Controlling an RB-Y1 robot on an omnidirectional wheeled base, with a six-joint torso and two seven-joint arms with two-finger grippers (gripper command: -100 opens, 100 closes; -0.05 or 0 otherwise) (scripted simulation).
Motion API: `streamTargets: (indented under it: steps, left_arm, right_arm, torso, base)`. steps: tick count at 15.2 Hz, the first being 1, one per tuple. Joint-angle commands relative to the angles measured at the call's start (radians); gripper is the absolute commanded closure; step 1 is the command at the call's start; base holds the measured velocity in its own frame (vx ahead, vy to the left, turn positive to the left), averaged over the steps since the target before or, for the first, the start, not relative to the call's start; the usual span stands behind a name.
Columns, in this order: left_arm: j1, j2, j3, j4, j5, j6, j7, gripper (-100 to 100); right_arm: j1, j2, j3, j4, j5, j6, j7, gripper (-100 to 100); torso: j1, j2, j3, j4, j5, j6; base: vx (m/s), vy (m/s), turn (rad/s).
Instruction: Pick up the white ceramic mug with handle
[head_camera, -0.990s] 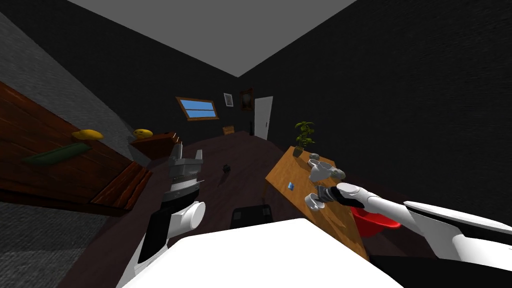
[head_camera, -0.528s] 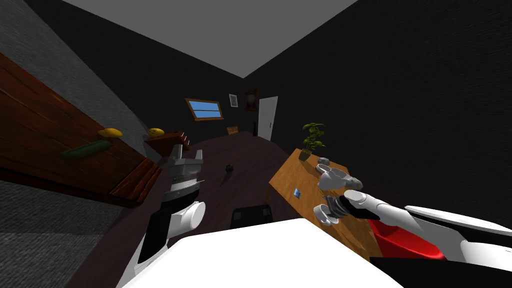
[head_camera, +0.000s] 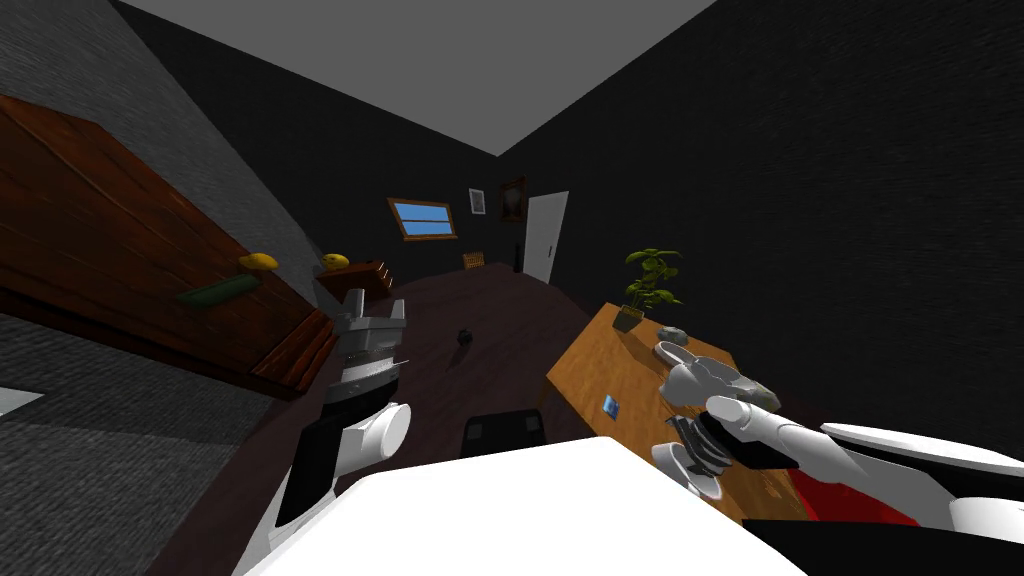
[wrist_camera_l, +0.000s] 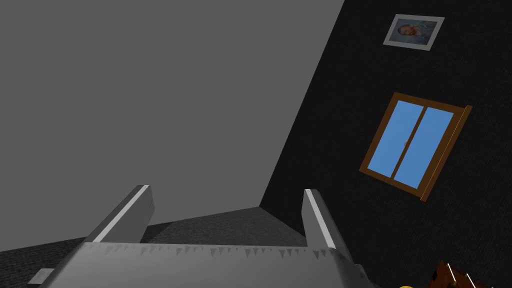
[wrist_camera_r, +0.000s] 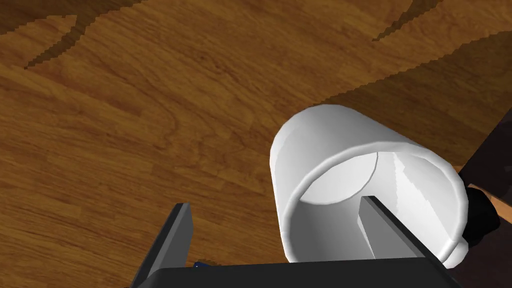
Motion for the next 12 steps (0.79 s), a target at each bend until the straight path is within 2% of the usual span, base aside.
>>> streamTargets:
  steps: [1,4,5,6,10,11,12]
  left_arm:
    - [0.000,0.000,0.000,0.000,0.000,0.000,0.000,0]
    - [0.000,0.000,0.000,0.000,0.000,0.000,0.000,0]
    - [0.000,0.000,0.000,0.000,0.000,0.000,0.000,0]
    - [0.000,0.000,0.000,0.000,0.000,0.000,0.000,0]
    - [0.000,0.000,0.000,0.000,0.000,0.000,0.000,0]
    - [0.000,0.000,0.000,0.000,0.000,0.000,0.000,0]
    - [0.000,0.000,0.000,0.000,0.000,0.000,0.000,0]
  right_arm:
    - [0.010,0.029,-0.003,0.014,0.001,0.018,0.001,-100]
    - [0.022,0.065,-0.006,0.031,0.003,0.041,0.002,-100]
    - [0.016,0.045,-0.003,0.017,0.003,0.031,-0.001,-100]
    - [0.016,0.048,-0.003,0.019,0.004,0.033,-0.002,100]
    - [0.017,0.048,-0.002,0.019,0.005,0.032,-0.001,100]
    - [0.005,0.014,-0.001,0.007,0.001,0.009,0.001,100]
    - [0.002,0.007,-0.001,0.003,0.000,0.005,0.000,100]
  torso:
    - [0.000,0.000,0.000,0.000,0.000,0.000]
    - [-0.004,0.004,0.003,0.001,-0.001,0.000]
    - [-0.003,0.006,0.003,0.001,-0.001,0.000]
    - [-0.003,0.006,0.004,0.001,-0.001,0.000]
    - [-0.003,0.005,0.003,0.001,-0.001,0.000]
    - [-0.003,0.004,0.003,0.001,-0.001,0.000]
    - [-0.002,0.004,0.003,0.001,0.000,0.001]
  base:
    - [0.018,-0.022,0.031]
    - [-0.007,-0.041,0.059]
    - [-0.013,-0.013,0.036]
    - [0.000,0.000,0.000]
    - [-0.002,0.001,-0.001]
    - [0.007,0.019,-0.091]
    - [0.009,0.037,-0.110]
